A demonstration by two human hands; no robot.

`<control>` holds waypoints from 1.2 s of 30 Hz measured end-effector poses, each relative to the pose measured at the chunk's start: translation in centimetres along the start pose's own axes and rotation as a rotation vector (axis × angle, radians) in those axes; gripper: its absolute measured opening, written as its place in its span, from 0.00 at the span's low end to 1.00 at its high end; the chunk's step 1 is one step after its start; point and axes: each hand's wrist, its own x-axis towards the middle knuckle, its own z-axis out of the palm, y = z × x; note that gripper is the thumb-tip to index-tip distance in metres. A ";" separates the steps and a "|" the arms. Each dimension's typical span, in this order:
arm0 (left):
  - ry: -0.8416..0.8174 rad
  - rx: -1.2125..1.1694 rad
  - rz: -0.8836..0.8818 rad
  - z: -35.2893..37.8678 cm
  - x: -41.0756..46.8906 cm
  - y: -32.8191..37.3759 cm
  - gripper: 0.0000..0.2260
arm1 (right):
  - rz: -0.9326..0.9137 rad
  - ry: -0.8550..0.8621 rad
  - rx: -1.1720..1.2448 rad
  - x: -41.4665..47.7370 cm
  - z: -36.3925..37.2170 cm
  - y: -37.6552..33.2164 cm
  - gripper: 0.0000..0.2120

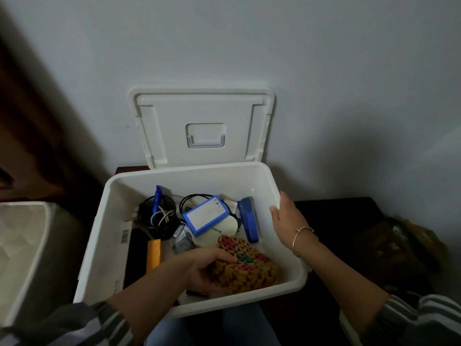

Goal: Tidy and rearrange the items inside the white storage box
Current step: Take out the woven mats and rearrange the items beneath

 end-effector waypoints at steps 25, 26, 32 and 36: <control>0.334 1.122 0.550 -4.2 -1.2 -0.8 0.17 | -0.015 0.096 -0.098 -0.2 0.3 0.2 0.14; 0.374 1.181 0.641 -5.1 -1.8 -1.0 0.14 | -0.019 0.100 -0.097 -0.2 0.3 0.2 0.14; 0.526 1.504 0.685 -8.2 -2.7 -2.4 0.12 | -0.028 0.111 -0.084 0.0 0.4 0.3 0.15; 0.604 0.986 0.592 -7.4 -1.9 -1.2 0.12 | -0.021 0.106 -0.070 -0.1 0.3 0.3 0.16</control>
